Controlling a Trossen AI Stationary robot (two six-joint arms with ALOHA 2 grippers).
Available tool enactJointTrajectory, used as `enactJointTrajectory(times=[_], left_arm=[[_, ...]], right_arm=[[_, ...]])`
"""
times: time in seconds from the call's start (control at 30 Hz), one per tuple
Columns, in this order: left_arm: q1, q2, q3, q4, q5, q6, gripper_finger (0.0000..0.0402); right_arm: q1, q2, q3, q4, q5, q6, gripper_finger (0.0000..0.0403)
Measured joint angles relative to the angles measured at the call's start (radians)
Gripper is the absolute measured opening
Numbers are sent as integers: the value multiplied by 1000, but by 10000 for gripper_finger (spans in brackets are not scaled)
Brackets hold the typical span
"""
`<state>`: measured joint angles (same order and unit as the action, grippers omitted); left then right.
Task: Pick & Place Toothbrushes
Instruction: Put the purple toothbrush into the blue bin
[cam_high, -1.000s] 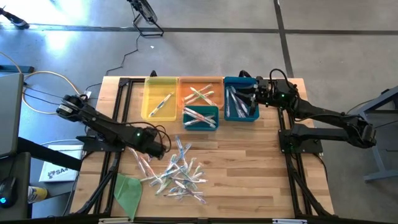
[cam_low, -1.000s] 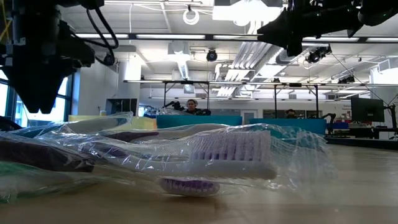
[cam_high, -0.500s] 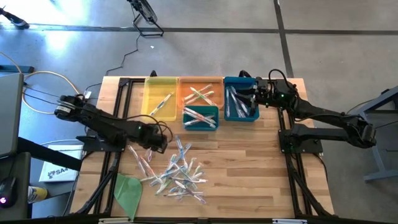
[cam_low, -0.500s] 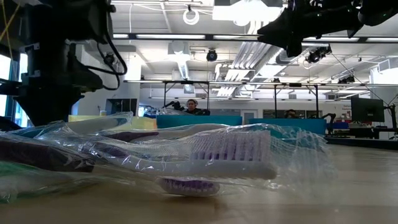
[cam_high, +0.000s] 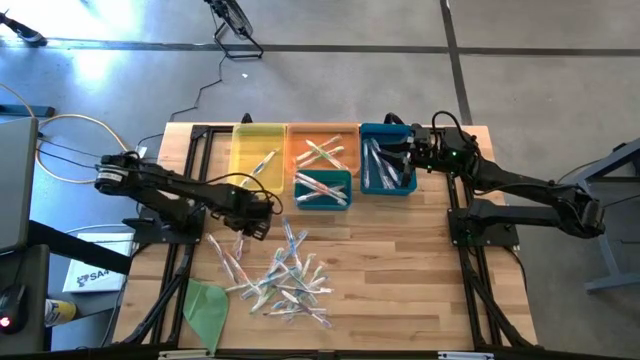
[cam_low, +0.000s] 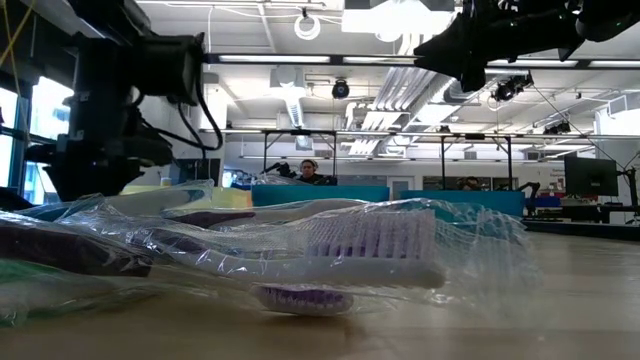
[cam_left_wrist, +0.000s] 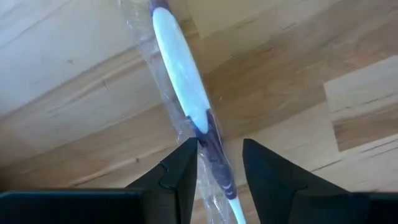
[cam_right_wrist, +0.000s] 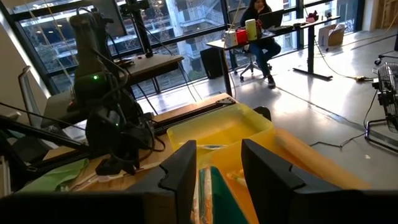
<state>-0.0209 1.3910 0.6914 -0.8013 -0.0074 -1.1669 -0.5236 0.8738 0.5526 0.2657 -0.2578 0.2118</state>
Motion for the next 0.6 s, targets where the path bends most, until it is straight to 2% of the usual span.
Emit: enactJointTrajectory(times=[0.33,0.6], left_arm=[[21,70,3,65,40,55,123],[21,76,3,68,58,55,115]], right_arm=[[0,0,0,0,8,-7,120],[0,0,0,0,8,-7,120]])
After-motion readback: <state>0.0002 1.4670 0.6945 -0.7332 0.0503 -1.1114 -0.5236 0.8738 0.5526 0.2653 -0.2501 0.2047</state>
